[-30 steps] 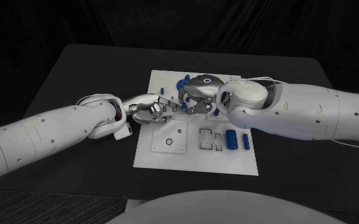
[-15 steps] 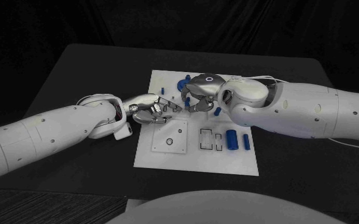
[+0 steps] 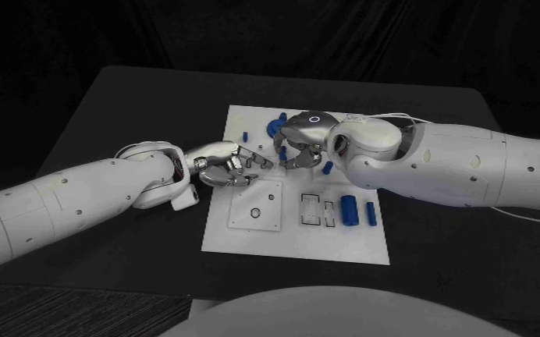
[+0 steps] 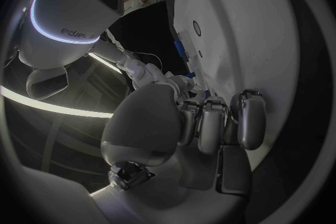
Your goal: Assemble the parts on the task board
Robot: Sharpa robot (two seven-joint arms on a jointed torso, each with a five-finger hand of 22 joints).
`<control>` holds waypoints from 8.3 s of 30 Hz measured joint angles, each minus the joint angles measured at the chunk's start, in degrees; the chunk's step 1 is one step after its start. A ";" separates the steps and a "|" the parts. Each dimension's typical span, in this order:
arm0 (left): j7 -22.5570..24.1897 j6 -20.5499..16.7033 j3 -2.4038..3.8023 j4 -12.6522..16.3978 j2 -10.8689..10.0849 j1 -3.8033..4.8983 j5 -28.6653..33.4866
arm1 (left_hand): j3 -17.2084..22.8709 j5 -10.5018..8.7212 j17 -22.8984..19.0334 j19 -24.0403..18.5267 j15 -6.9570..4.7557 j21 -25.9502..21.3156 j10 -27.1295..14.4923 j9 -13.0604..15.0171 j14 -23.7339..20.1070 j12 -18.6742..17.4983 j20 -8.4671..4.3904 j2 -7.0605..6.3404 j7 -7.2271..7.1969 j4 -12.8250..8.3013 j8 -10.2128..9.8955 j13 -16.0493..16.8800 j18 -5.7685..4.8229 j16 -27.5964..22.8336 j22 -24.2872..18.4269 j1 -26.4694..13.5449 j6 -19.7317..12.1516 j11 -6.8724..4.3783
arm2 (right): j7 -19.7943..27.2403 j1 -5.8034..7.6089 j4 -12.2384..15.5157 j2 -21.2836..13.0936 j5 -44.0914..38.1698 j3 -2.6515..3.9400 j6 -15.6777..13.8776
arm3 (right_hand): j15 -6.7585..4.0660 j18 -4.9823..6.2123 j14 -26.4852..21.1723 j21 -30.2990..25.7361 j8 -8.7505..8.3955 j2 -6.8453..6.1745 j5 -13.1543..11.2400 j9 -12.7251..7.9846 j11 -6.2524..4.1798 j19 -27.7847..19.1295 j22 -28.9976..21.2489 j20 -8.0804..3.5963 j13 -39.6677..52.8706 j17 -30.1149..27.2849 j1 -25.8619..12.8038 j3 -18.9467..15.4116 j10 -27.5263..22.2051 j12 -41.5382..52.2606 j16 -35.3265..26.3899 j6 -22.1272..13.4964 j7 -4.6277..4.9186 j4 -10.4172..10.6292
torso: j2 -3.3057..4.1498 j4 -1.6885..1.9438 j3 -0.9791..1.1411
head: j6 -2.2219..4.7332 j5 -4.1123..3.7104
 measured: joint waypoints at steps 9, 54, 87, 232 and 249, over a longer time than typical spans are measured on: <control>-0.01 0.04 0.00 0.02 -0.01 0.00 0.01 | 0.00 0.00 0.00 0.00 0.00 0.00 0.00 0.00 0.00 0.00 0.00 0.00 -0.20 0.00 0.00 0.00 0.00 0.00 0.00 0.00 0.21 0.00 | 0.00 0.00 -0.18 0.41 0.00 0.03 0.79 | 0.00 0.00 0.00 0.00 0.00 0.00 -0.27 0.00 0.00 0.00 0.05 0.00 0.00 0.00 0.00 0.00 0.00 0.00 0.00 0.00 0.00 0.00 | 0.01 0.03 -0.01 | 0.00 0.04; 0.07 0.27 0.05 -0.13 0.02 -0.18 0.04 | 0.39 0.00 0.02 0.01 0.00 0.00 0.00 0.17 0.00 0.00 -0.01 0.00 0.31 -0.08 0.23 0.00 0.01 0.00 -0.01 0.00 1.34 0.00 | 0.03 0.00 0.29 0.30 -0.01 0.01 0.56 | 0.00 0.00 0.00 -0.99 -0.89 0.00 -2.94 0.03 0.00 -0.21 0.01 0.21 0.00 0.00 0.00 0.47 0.00 0.00 -0.50 -0.83 0.41 -0.15 | 0.02 -0.07 0.05 | 0.00 -0.02; -0.08 0.25 0.12 -0.30 0.06 -0.30 0.11 | 0.79 0.00 0.01 -0.62 0.00 -0.22 0.00 -0.11 0.00 0.00 0.20 0.46 0.61 -0.16 -0.24 0.00 0.97 0.00 -0.01 0.00 -0.41 0.00 | 0.53 0.00 0.75 0.31 -0.01 0.01 -0.99 | 0.00 0.00 0.00 -1.20 -0.89 0.00 -3.15 0.09 0.00 -0.21 0.00 0.21 0.03 0.00 0.00 0.62 0.00 0.00 -0.72 -0.83 0.41 -0.31 | 0.01 -0.07 0.03 | 0.00 0.05; -0.81 1.38 0.35 -1.12 0.68 -0.48 0.65 | 1.81 0.00 0.02 -1.95 0.52 -0.89 0.17 -0.58 -0.11 0.00 1.14 0.67 1.12 -0.87 -0.44 0.00 4.91 0.00 -0.01 -0.21 -4.41 0.99 | 0.08 -0.04 0.31 0.87 -0.02 0.01 1.35 | 0.00 -0.01 0.00 -2.21 -8.88 0.21 -19.10 -4.33 0.35 -0.62 0.02 0.21 0.00 0.00 0.21 -0.76 -0.07 0.00 -1.30 -7.17 1.65 -1.00 | 0.01 -0.06 0.03 | -0.01 -0.02; -0.95 1.20 0.25 0.43 -0.61 -0.59 0.67 | 1.81 0.00 0.01 -1.95 0.72 -0.89 -0.04 -0.43 -0.31 0.00 1.12 0.67 1.25 -0.87 -0.24 0.00 4.83 0.00 -0.01 -0.21 -3.12 1.20 | 1.05 0.03 2.67 -1.60 -0.02 -0.02 -3.91 | 0.00 -0.01 0.00 4.07 -12.04 -4.66 -29.35 -10.35 0.32 1.33 0.01 -0.11 0.00 0.00 -1.38 -6.77 -0.05 0.00 0.78 -8.19 1.64 10.74 | 0.03 -0.05 0.03 | -0.01 0.11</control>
